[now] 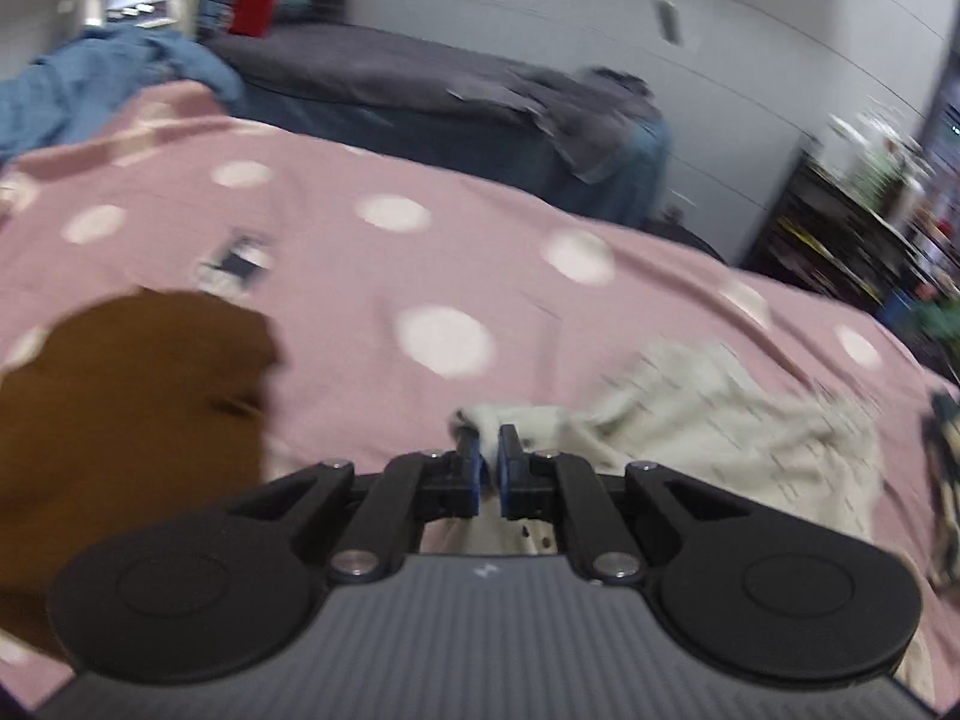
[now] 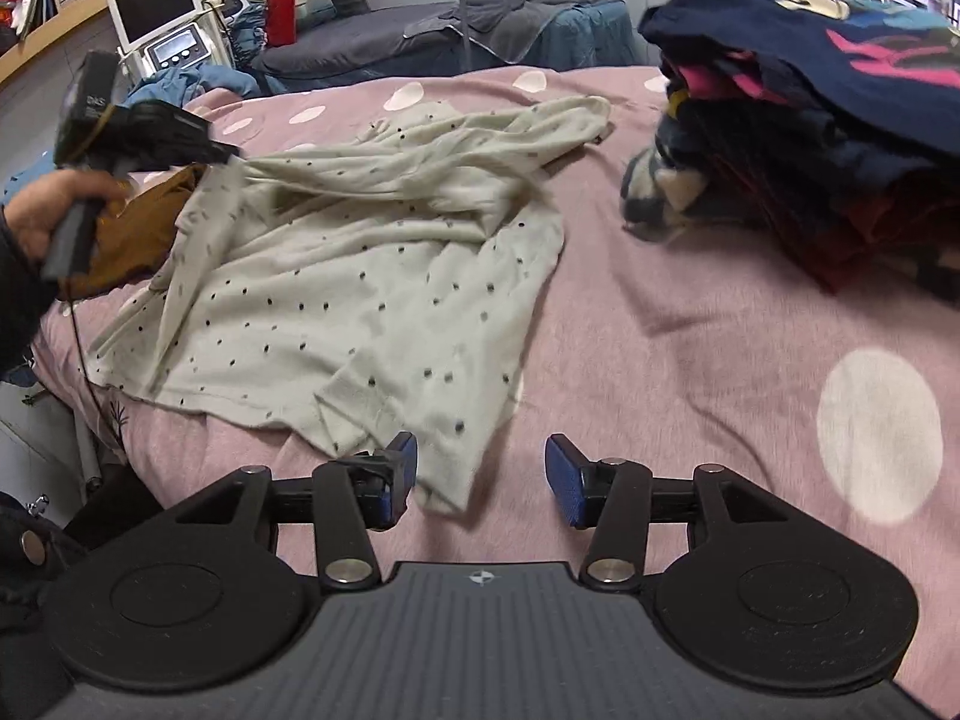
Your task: Fold small clothes
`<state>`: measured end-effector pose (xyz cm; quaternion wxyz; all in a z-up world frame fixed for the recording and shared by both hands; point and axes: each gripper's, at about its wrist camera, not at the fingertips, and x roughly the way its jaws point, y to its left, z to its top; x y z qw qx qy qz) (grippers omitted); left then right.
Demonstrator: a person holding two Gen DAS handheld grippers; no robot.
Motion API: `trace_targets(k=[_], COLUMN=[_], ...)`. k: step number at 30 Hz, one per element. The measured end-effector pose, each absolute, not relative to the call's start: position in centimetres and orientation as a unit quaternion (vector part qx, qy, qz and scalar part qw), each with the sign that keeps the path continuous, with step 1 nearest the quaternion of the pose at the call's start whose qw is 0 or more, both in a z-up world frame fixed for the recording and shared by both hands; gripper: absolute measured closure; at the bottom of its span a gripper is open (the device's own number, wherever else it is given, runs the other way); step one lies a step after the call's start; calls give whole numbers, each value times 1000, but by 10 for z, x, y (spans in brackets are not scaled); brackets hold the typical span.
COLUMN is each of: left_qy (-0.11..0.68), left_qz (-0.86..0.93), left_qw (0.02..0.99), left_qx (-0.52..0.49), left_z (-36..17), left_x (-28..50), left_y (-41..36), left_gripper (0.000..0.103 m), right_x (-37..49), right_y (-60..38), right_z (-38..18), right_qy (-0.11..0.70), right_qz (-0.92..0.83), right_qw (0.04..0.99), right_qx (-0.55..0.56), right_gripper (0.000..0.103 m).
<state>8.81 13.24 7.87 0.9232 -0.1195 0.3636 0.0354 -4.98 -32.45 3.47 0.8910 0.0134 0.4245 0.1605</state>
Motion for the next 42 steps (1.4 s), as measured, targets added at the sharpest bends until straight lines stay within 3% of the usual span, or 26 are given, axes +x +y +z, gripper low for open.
trace_targets(k=[6,10,12,13,14,18,24,25,27,28,31,35,38,39,40,41,42], left_qy=[358,351,364,374,380,408,421,409,387,382,397,404,409,411,419,434,438], left_qz=[98,153,149,126,96,-21,-69,-77,-100,-115,-174,-184,-213,-223,-229,-234,-246], left_qw=[919,920,914,913,914,911,904,908,912,910,894,895,883,879,873,863,859], left_qx=[-134,-89,-101,-105,-102,-50,-23,-43,-94,-115,-112,47,90,96,103,108,98], left_z=[87,83,80,79,79,71,48,49,51,50,37,15,1,-4,-9,-15,-18], left_x=[83,81,83,84,82,80,111,124,157,173,233,279,297,300,303,305,304], left_y=[189,193,193,188,179,126,78,78,80,80,65,29,14,10,6,1,0], left_gripper=[97,90,67,45,38,25,25,22,3,0,0,5,11,17,42,74,82], right_x=[-24,1,15,23,29,55,114,129,154,169,206,241,255,260,265,269,271], right_y=[-309,-287,-269,-258,-247,-204,-216,-225,-238,-244,-260,-286,-294,-296,-299,-300,-300], right_z=[42,51,55,57,58,54,59,59,57,53,40,24,16,12,8,5,1], right_qy=[399,368,353,349,345,332,316,314,319,322,343,361,367,373,379,386,390], right_qz=[190,224,253,270,283,305,230,209,166,144,104,61,49,51,54,55,57], right_qw=[897,902,901,898,895,889,918,925,933,935,933,929,927,924,921,918,916], right_qx=[8,5,1,-7,-17,-82,-69,-54,-38,-33,-6,49,58,63,66,70,71], right_gripper=[20,15,8,6,6,6,4,0,0,0,0,0,0,0,0,0,1])
